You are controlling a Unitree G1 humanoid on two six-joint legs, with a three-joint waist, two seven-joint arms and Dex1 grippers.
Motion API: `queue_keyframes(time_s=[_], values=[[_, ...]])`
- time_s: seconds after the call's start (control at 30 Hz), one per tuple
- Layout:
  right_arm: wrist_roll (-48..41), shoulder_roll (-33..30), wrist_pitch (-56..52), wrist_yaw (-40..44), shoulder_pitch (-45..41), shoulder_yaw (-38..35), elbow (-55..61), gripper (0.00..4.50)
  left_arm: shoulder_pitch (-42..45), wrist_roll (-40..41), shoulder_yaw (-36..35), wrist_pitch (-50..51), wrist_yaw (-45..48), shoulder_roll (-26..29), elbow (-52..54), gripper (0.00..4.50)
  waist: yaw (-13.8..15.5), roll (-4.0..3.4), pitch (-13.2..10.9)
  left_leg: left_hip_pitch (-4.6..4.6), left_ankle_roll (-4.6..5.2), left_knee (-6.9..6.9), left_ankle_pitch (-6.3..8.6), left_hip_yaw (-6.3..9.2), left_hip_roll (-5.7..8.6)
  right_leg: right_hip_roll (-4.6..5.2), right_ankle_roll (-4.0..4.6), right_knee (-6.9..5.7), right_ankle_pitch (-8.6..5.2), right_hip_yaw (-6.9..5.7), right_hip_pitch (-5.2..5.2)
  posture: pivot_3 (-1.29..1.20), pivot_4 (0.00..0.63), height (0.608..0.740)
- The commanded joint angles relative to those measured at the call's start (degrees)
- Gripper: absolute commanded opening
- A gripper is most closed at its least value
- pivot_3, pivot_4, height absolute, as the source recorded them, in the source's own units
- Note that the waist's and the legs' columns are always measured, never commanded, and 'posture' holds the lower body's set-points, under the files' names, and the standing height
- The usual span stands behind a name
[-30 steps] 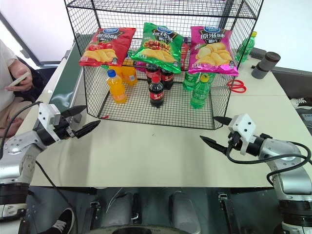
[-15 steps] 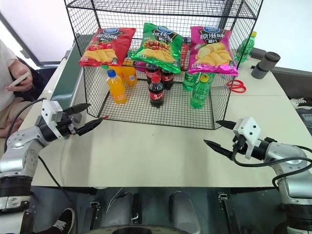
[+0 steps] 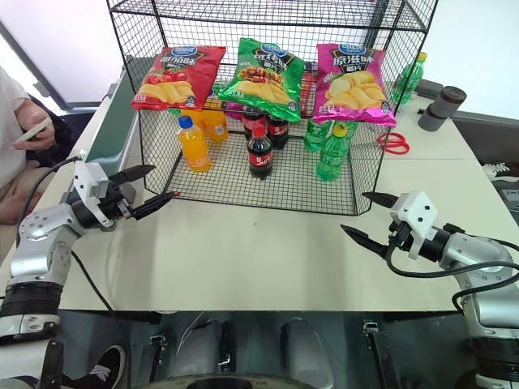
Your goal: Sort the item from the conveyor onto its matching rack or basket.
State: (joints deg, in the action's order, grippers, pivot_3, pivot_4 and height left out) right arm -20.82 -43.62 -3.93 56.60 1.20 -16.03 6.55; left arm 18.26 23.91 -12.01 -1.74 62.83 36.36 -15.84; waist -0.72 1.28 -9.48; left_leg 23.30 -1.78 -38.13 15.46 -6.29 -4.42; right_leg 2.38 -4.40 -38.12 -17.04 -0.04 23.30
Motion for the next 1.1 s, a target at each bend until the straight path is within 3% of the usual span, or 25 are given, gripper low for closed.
queue_keyframes(time_s=[0.03,0.63,1.1], values=[[-0.02,-0.26,2.0,-0.29,-0.36,-1.24,0.17,4.47,0.49,-0.16,-0.5,-1.36,1.13,1.09,-0.6,4.5,0.02,0.0,0.0,0.0,0.0,0.0,0.0,0.0,0.0,0.0,0.0,0.0,0.0,0.0,0.0,0.0,0.15,0.74],[2.03,-0.07,5.63,-0.64,-4.77,0.57,-4.75,4.47,-0.1,-1.62,2.06,-5.44,-0.79,-4.86,-1.61,4.5,0.05,-0.01,0.01,-0.01,-0.01,-0.04,-0.01,-0.02,0.0,0.0,-0.02,-0.01,0.01,0.01,-0.02,0.0,0.15,0.74],[2.29,0.72,6.14,-3.09,-2.64,1.47,-1.73,4.47,2.85,-1.99,3.35,-5.34,0.13,-5.32,-3.44,4.5,-0.02,-0.01,0.01,-0.01,-0.02,-0.04,-0.01,-0.01,0.01,-0.01,-0.03,-0.01,0.02,0.0,-0.03,0.0,0.15,0.74]])
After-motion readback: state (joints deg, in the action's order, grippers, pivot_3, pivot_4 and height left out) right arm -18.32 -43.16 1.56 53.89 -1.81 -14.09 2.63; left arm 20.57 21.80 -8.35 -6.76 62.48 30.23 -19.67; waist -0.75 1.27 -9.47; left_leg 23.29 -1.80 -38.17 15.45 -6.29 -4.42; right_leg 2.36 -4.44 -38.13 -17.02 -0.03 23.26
